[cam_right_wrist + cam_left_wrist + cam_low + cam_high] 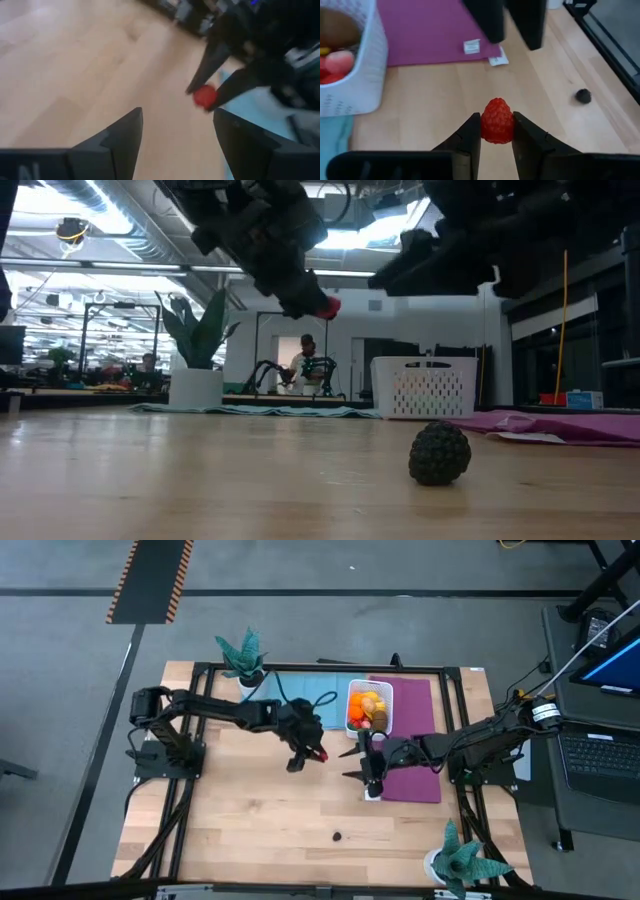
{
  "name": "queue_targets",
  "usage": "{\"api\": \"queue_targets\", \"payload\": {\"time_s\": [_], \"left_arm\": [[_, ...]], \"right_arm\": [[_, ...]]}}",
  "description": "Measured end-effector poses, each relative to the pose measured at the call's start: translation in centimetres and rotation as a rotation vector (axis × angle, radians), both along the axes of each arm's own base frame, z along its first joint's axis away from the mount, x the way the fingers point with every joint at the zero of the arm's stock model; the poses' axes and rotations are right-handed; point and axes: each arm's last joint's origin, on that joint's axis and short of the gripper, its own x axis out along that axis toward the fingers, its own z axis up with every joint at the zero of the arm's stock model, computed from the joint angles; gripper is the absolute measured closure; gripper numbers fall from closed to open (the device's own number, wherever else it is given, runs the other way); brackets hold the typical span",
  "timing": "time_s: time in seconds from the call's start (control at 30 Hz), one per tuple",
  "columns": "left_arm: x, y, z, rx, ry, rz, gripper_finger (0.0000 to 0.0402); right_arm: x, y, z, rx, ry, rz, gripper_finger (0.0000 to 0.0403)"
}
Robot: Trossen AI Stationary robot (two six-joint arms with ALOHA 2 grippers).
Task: Pick and placing Produce into tupperware
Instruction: Put the red raspberry into the white container
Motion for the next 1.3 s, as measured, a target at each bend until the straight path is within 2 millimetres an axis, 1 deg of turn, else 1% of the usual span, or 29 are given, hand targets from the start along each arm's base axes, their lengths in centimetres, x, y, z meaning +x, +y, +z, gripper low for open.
{"api": "queue_targets", "payload": {"time_s": [0.1, 0.17, 0.3, 0.43, 0.53, 0.63, 0.77, 1.0, 1.1, 1.3], "left_arm": [[0.0, 0.6, 0.1, 0.0, -0.017, 0.006, 0.0318], [0.0, 0.7, 0.2, -0.009, -0.032, -0.027, 0.0317], [0.2, 0.7, 0.4, -0.023, -0.069, -0.057, 0.0324], [0.2, 0.7, 0.4, -0.014, -0.075, -0.063, 0.0324], [0.1, 0.7, 0.4, -0.012, -0.068, -0.065, 0.0318], [0.0, 0.7, 0.1, -0.017, -0.041, -0.064, 0.0317], [0.0, 0.7, 0.1, -0.008, -0.042, -0.062, 0.0324], [0.1, 0.6, 0.3, -0.014, -0.067, -0.078, 0.0317], [0.1, 0.5, 0.4, -0.046, -0.072, -0.108, 0.0319], [0.0, 0.6, 0.3, -0.075, -0.059, -0.101, 0.0324]], "right_arm": [[0.1, -0.2, 0.3, -0.098, -0.037, -0.034, 0.0159], [0.2, -0.3, 0.5, -0.159, -0.053, -0.039, 0.0159], [0.8, -0.2, 0.1, -0.211, -0.091, -0.023, 0.016], [2.3, 0.0, -1.1, -0.234, -0.076, -0.013, 0.016], [3.6, 0.2, -1.7, -0.305, -0.048, -0.031, 0.016], [4.8, 0.4, -2.0, -0.371, -0.022, -0.063, 0.016], [5.9, 0.5, -1.4, -0.39, -0.015, -0.089, 0.016], [6.5, 0.8, -0.4, -0.395, -0.036, -0.086, 0.016], [6.5, 1.0, -0.5, -0.406, -0.02, -0.075, 0.016], [6.3, 1.5, -0.7, -0.415, 0.015, -0.053, 0.016]]}}
